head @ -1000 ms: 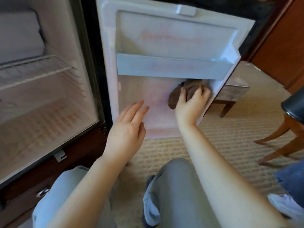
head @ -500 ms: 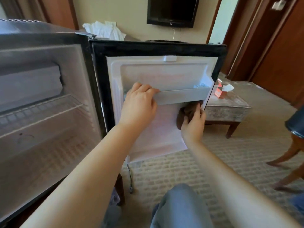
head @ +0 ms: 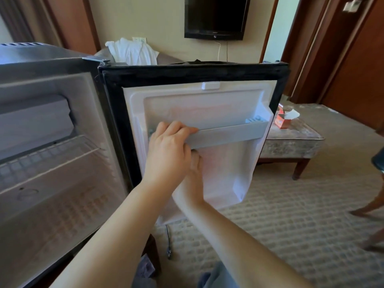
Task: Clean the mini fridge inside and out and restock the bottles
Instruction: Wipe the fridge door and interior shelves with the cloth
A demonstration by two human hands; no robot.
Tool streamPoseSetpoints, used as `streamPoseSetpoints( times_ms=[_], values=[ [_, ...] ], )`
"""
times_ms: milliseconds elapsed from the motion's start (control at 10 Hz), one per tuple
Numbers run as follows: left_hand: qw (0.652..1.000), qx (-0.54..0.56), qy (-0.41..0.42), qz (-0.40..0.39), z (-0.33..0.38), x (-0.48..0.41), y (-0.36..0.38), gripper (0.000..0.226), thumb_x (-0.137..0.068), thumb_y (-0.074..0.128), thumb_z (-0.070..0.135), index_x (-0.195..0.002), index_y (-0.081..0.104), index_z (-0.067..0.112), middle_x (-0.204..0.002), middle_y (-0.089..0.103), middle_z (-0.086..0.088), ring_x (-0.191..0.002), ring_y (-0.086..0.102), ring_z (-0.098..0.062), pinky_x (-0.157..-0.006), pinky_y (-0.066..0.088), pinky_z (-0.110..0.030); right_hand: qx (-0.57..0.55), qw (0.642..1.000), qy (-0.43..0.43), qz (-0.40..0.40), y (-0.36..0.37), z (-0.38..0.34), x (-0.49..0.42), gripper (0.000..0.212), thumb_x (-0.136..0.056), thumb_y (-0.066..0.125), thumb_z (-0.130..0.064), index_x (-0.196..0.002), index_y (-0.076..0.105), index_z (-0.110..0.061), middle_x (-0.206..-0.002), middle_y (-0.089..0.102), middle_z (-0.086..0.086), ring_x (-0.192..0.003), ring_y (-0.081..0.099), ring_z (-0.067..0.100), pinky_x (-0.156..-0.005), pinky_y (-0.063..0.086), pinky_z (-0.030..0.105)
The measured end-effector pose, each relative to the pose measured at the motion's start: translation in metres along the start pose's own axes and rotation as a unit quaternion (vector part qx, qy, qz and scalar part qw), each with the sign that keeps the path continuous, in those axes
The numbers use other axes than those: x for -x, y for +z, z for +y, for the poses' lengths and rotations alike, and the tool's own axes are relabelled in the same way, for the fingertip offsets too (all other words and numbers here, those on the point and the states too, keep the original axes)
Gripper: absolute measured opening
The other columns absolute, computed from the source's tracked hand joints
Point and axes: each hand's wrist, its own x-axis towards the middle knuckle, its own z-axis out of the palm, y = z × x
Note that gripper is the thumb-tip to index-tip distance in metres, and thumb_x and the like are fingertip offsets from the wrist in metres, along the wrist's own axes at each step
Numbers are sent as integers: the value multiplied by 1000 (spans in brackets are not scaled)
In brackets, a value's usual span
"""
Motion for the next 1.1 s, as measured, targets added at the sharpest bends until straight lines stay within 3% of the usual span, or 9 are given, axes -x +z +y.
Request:
streamPoseSetpoints(
  times_ms=[100, 200, 300, 400, 500, 600, 700, 900, 1100],
  values=[
    [1000, 3, -3, 3, 0, 3, -2, 43, -77, 40, 3, -106, 70, 12, -94, 63, 0, -83, 44, -22, -77, 44, -34, 28, 990, -136, 22, -16, 47, -4, 49, -83, 53, -11, -129, 41, -15, -119, 49, 12, -109, 47, 32, -90, 45, 41],
    [1000, 17, -10, 11, 0, 5, -2, 44, -76, 37, 6, -104, 70, 13, -92, 62, 3, -81, 34, -13, -75, 40, -31, 85, 982, -157, 58, -49, 99, -7, 50, -80, 50, -4, -129, 53, -15, -124, 42, 8, -110, 44, 31, -79, 53, 40],
    [1000, 18, -6, 18, 1, 6, -2, 43, -75, 41, 1, -104, 70, 12, -90, 62, 2, -81, 34, -13, -74, 38, -30, 88, 994, -63, 28, -65, 116, -2, 63, -67, 59, 14, -127, 59, -8, -131, 38, 11, -116, 36, 35, -70, 56, 43],
    [1000, 14, -2, 5, 2, 7, -6, 44, -75, 45, -4, -108, 70, 11, -93, 63, 0, -81, 36, -16, -73, 39, -32, 58, 995, 76, -1, -64, 111, 3, 77, -65, 67, 15, -136, 51, -10, -137, 38, 16, -119, 35, 30, -73, 54, 38],
    [999, -24, 23, -35, 4, 12, -12, 48, -77, 48, -1, -120, 65, 9, -111, 64, -2, -89, 47, -23, -80, 48, -39, 2, 980, 200, -20, -51, 85, 4, 56, -90, 53, -5, -144, 39, -15, -146, 31, 10, -129, 36, 28, -100, 42, 36],
    [986, -122, 82, -84, 2, 33, -25, 49, -75, 66, 3, -123, 63, 11, -130, 59, -6, -117, 55, -29, -98, 46, -46, -68, 988, 100, -94, -42, 41, 6, 43, -95, 46, -8, -138, 43, -7, -143, 34, 18, -129, 34, 36, -106, 33, 47],
    [963, -188, 117, -150, -9, 68, -54, 62, -61, 80, 11, -121, 65, 17, -129, 60, -1, -120, 56, -22, -104, 40, -44, -111, 988, 58, -91, -35, -16, -5, 40, -98, 44, -13, -138, 42, -9, -138, 42, 19, -125, 42, 33, -101, 38, 42],
    [960, -201, -41, -191, -38, 128, -120, 37, -79, 61, 15, -115, 67, 20, -113, 68, 4, -105, 64, -21, -96, 48, -40, -130, 974, 48, -179, -44, -26, 9, 53, -90, 52, -2, -140, 47, -16, -136, 41, 11, -122, 41, 30, -97, 41, 31],
    [949, -200, -122, -209, -26, 155, -161, 33, -93, 44, 19, -122, 59, 20, -125, 57, 6, -117, 50, -16, -100, 33, -26, -145, 968, 60, -198, -94, -37, 36, 59, -86, 55, 3, -140, 48, -21, -129, 43, 3, -116, 44, 22, -89, 43, 28]
  ],
)
